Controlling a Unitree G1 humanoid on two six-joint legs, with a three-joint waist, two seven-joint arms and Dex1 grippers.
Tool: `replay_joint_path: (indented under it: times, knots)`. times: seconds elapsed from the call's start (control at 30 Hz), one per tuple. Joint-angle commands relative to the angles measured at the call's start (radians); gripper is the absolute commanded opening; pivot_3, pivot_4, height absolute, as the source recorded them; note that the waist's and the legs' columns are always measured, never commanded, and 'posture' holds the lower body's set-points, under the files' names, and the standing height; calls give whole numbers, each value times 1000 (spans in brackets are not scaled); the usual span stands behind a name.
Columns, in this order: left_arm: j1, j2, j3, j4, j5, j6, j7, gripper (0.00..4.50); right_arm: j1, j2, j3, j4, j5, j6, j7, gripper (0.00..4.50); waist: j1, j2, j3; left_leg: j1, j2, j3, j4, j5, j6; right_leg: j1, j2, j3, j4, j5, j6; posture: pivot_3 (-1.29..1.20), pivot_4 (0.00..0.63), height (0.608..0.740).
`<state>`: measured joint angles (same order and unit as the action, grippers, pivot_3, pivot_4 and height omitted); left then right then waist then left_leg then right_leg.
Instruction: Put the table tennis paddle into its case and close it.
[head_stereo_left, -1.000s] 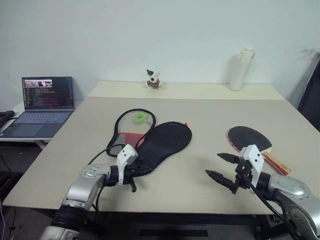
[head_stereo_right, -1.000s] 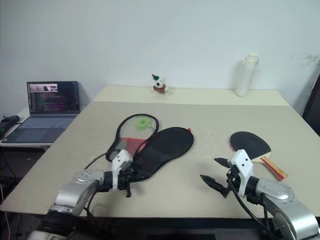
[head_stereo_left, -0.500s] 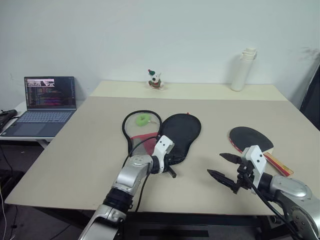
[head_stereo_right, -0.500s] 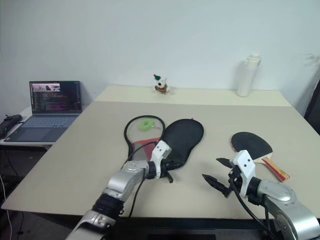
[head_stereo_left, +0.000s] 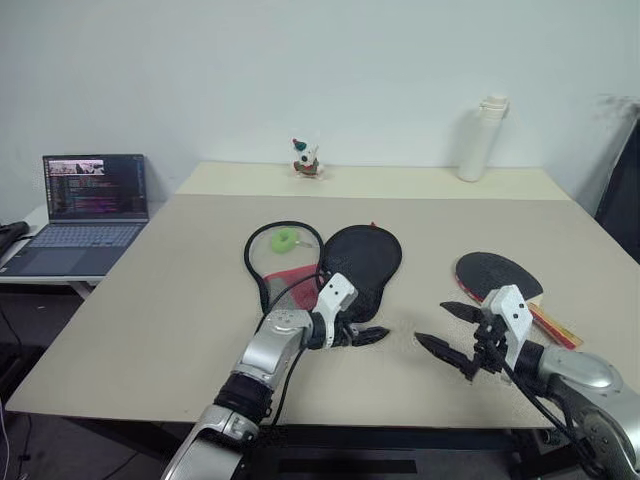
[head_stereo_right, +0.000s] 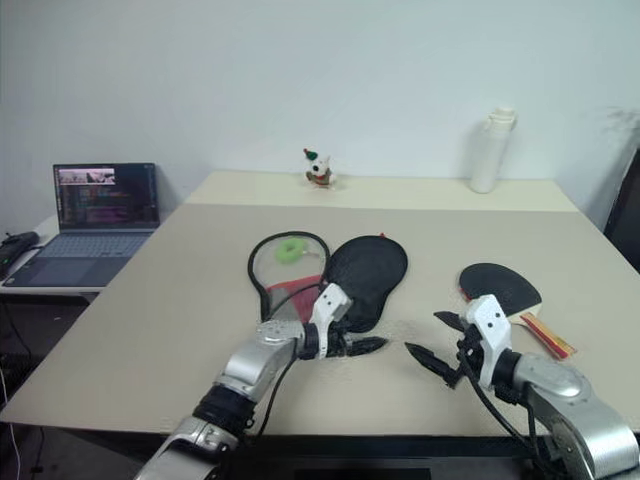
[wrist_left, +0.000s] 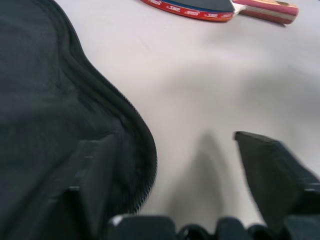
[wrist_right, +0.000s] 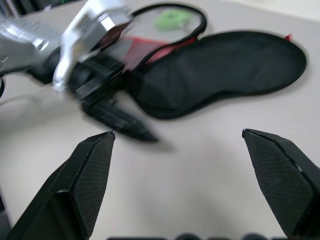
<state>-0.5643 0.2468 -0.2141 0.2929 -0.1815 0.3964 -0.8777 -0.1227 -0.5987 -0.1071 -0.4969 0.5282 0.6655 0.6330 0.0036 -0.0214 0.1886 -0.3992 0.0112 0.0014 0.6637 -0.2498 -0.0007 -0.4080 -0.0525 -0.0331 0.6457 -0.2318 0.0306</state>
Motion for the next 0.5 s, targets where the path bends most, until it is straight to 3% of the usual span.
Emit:
replay_joint_path:
  times: [0.03,0.2,0.5]
  knots:
    - [51,75,83,-143,-74,24,-46,4427,-71,34,-8,27,42,70,-49,4500,-4,0,0,0,0,0,0,0,0,0,0,0,0,0,0,0,150,740]
    - [110,173,235,-247,-178,57,-43,4427,-183,68,40,100,41,192,-108,4500,-4,0,0,0,0,-1,0,0,0,0,0,0,0,0,-1,0,150,740]
    - [186,330,400,-274,-226,43,-32,4427,-379,246,195,346,-95,141,-184,4500,-6,0,0,-1,0,0,-2,0,0,-2,0,0,0,2,-4,0,150,740]
